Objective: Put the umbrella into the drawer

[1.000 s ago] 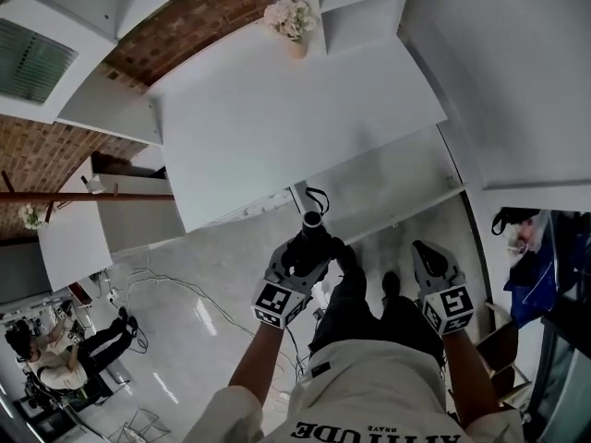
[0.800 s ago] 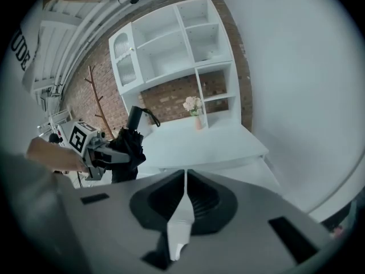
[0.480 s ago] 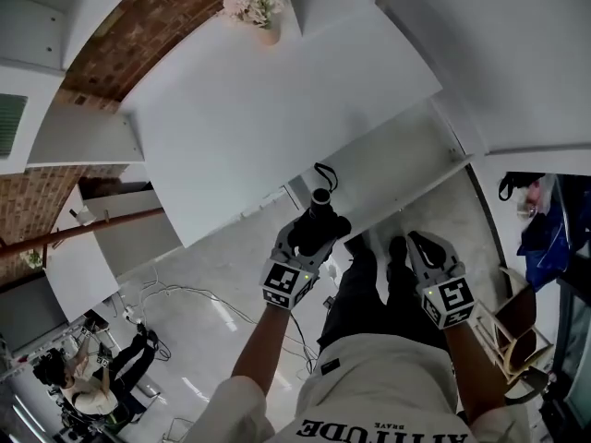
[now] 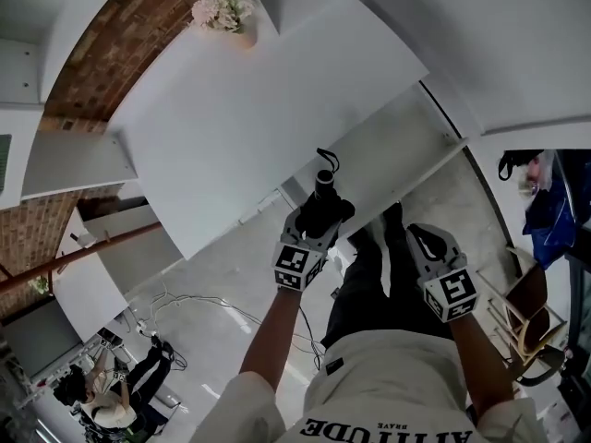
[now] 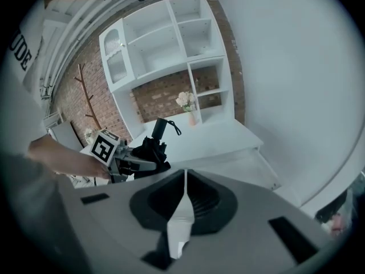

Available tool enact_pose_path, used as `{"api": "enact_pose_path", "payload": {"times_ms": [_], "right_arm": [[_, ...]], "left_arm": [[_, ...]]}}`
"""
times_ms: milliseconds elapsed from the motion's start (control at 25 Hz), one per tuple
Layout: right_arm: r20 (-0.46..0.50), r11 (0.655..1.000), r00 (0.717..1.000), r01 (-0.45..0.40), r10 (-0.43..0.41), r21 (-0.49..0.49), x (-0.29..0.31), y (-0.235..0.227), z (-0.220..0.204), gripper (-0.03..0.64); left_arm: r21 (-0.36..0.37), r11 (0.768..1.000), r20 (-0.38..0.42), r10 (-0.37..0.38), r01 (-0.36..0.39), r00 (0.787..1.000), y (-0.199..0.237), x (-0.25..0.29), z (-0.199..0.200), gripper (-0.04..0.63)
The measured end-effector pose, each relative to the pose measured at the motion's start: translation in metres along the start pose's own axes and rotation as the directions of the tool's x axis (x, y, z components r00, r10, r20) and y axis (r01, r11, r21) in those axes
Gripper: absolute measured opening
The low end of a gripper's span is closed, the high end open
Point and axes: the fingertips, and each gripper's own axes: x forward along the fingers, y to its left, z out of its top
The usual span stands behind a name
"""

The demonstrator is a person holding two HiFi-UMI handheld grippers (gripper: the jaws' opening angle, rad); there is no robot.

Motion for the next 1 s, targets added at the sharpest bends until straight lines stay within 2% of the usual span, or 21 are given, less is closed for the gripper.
{"api": "enact_pose_path", "payload": {"times_ms": [240, 600, 840, 1000], "right_arm": [[-0.004, 1.000, 1.000, -0.008, 0.008, 0.009, 0.005, -0.006, -0.001, 0.035], [0.001, 0.998, 1.000, -0.014, 0.014, 0.063, 0.019, -0.026, -0.014, 0.035], [0.004, 0.994, 1.000, -0.021, 0.021, 0.107, 0.029, -0.049, -0.018, 0.035], [0.023, 0.988, 1.000, -0.019, 0.016, 0.156, 0.034, -0.064, -0.014, 0.035]], "left_arm": [[0.016, 1.000, -0.012, -0.004, 0.004, 1.000, 0.000, 0.022, -0.003, 0.247], [0.051, 0.998, -0.133, -0.013, 0.020, 0.991, 0.001, 0.053, -0.026, 0.247], [0.081, 0.997, -0.235, 0.002, 0.018, 0.972, 0.001, 0.088, -0.049, 0.247], [0.075, 0.997, -0.315, 0.006, 0.019, 0.949, 0.007, 0.111, -0.067, 0.247]]}}
